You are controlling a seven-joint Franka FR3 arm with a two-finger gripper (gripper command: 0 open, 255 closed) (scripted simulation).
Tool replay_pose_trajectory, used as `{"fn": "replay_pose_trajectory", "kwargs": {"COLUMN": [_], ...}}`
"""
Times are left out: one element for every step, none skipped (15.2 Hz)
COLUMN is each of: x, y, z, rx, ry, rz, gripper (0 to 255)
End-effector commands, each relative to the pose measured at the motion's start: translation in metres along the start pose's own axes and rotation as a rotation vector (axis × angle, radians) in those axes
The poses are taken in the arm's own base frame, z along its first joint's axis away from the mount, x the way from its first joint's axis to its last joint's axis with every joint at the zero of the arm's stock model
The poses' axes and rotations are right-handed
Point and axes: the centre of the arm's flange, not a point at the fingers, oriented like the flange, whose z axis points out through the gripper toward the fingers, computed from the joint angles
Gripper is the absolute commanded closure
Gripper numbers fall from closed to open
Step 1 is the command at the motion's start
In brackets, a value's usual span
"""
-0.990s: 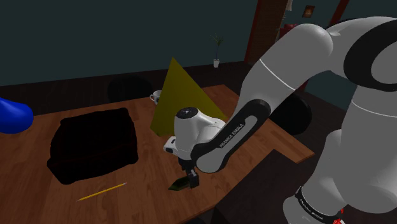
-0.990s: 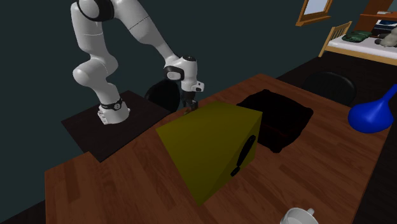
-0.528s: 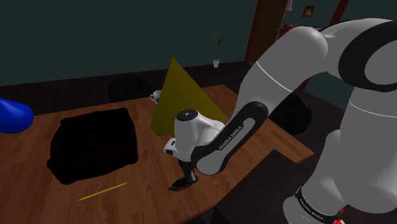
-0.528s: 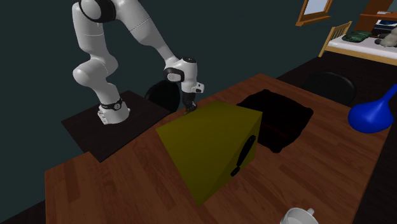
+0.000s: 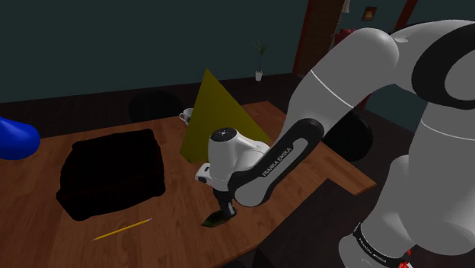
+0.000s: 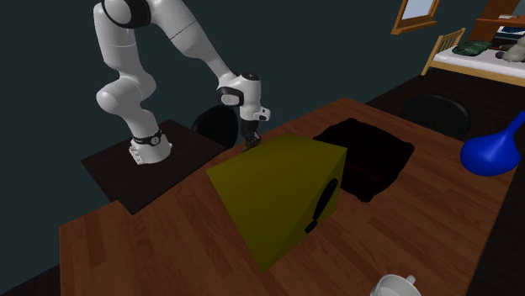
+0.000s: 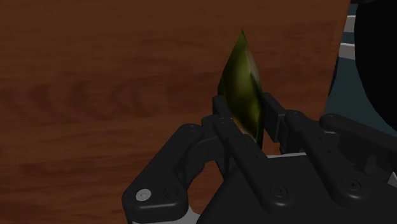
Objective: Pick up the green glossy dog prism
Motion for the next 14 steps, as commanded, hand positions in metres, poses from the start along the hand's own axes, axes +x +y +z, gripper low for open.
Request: {"fn": "replay_pose_trajectory", "kwargs": {"x": [-0.001, -0.001, -0.001, -0.001, -0.001, -0.001, -0.001, -0.001, -0.001, -0.002, -0.002, -0.002, -0.002, -0.002], "y": [0.000, -0.001, -0.001, -0.001, -0.001, -0.002, -0.002, -0.002, -0.002, -0.003, -0.003, -0.003, -0.003, -0.003], "z": [-0.011, -0.016, -0.021, -0.026, -0.032, -0.037, -0.042, -0.047, -0.053, -0.058, -0.063, -0.069, -0.069, -0.069], "rx": [0.000, 0.000, 0.000, 0.000, 0.000, 0.000, 0.000, 0.000, 0.000, 0.000, 0.000, 0.000, 0.000, 0.000], "ry": [0.000, 0.000, 0.000, 0.000, 0.000, 0.000, 0.000, 0.000, 0.000, 0.000, 0.000, 0.000, 0.000, 0.000], "rz": [0.000, 0.000, 0.000, 0.000, 0.000, 0.000, 0.000, 0.000, 0.000, 0.000, 0.000, 0.000, 0.000, 0.000], "gripper": [255, 255, 255, 255, 255, 255, 255, 255, 255, 255, 255, 255, 255, 255]}}
